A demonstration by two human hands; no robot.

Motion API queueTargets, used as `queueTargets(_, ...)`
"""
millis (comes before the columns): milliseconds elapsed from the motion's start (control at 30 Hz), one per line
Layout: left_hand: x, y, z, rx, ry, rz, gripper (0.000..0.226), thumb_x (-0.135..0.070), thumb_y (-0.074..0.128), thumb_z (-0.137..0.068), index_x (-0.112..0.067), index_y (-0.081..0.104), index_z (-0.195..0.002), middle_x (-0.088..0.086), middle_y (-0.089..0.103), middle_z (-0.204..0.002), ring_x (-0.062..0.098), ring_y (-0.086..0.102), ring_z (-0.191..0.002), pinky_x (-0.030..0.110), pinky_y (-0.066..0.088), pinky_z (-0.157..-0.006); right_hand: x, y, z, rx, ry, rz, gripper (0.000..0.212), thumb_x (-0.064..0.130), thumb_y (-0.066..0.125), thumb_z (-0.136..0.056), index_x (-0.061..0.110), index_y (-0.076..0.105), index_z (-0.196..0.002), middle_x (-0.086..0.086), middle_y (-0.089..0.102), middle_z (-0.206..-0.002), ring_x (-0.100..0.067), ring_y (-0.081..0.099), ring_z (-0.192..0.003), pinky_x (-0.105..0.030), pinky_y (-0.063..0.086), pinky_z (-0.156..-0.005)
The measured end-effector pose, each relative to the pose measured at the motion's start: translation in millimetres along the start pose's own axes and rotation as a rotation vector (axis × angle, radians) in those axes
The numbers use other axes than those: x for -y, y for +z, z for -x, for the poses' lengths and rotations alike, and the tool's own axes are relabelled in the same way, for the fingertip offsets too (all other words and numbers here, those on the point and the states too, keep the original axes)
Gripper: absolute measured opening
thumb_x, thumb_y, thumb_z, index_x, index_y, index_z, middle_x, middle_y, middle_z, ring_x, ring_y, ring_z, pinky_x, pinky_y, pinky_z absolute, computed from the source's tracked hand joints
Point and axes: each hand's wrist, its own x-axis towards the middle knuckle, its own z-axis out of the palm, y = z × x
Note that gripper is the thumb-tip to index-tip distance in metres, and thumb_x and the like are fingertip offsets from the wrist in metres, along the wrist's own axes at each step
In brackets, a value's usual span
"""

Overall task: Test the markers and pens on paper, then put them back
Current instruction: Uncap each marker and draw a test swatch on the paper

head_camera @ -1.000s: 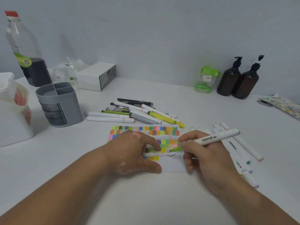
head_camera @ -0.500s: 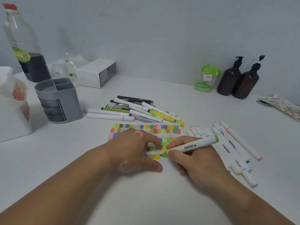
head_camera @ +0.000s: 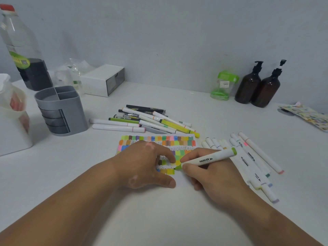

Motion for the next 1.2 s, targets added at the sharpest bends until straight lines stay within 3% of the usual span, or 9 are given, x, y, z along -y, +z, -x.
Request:
queueTargets(133,1.5,0.2,-0.3,0.003,0.003,-0.003,0.063,-0.074,0.074,-0.068,-0.049,0.061,-0.124,-0.018,0.059,-0.105,-0.004,0.053,-0.088,0.02,0.043,-0.071,1.1,-0.3,0.3,0.013,0.007,-0.001,0.008,0.025,0.07,-0.076,0.027,0.075,-0.082,-0.003,0.062,-0.051,-0.015,0.056,-0.046,-0.028,0.047,-0.048)
queueTargets(267,2.1,1.1,-0.2,-0.01,0.01,-0.006,0.062,-0.074,0.074,-0.067,-0.049,0.061,-0.123,-0.02,0.057,-0.096,-0.006,0.052,-0.085,0.016,0.04,-0.067,1.9,-0.4,1.3,0.005,0.009,-0.013,0.011,0.025,0.069,-0.072,0.024,0.074,-0.081,-0.002,0.061,-0.05,-0.016,0.055,-0.045,-0.028,0.047,-0.047)
queueTargets(467,1.5,0.7,-0.1,-0.005,0.008,-0.003,0.063,-0.074,0.074,-0.068,-0.049,0.06,-0.124,-0.019,0.058,-0.099,-0.004,0.053,-0.087,0.021,0.043,-0.071,1.5,-1.5,1.0,0.008,0.014,-0.017,0.006,0.02,0.069,-0.076,0.023,0.074,-0.079,-0.002,0.061,-0.05,-0.016,0.056,-0.045,-0.026,0.048,-0.046)
queueTargets(1033,-0.7,-0.8,0.5,0.018,0.0,-0.014,0.064,-0.074,0.073,-0.068,-0.048,0.06,-0.125,-0.019,0.059,-0.108,-0.006,0.053,-0.088,0.016,0.043,-0.07,5.1,-2.0,1.8,-0.022,0.007,0.012,0.014,0.013,0.069,-0.084,0.025,0.071,-0.077,-0.002,0.062,-0.051,-0.014,0.058,-0.045,-0.026,0.049,-0.046)
queueTargets(1133,0.7,0.1,0.9,0.012,-0.003,-0.016,0.065,-0.074,0.074,-0.067,-0.048,0.059,-0.125,-0.021,0.058,-0.1,-0.007,0.052,-0.083,0.013,0.039,-0.065,6.1,-0.8,1.8,-0.023,0.005,-0.02,0.004,0.022,0.067,-0.075,0.022,0.071,-0.076,-0.001,0.06,-0.049,-0.016,0.055,-0.042,-0.027,0.048,-0.044)
queueTargets(1200,2.2,-0.6,2.5,-0.013,-0.006,-0.003,0.066,-0.074,0.076,-0.065,-0.049,0.058,-0.122,-0.02,0.055,-0.085,-0.008,0.052,-0.076,0.01,0.034,-0.059,4.8,-2.0,0.2,-0.09,0.006,-0.126,0.009,0.023,0.065,-0.071,0.02,0.071,-0.076,-0.001,0.058,-0.049,-0.016,0.052,-0.041,-0.025,0.045,-0.041)
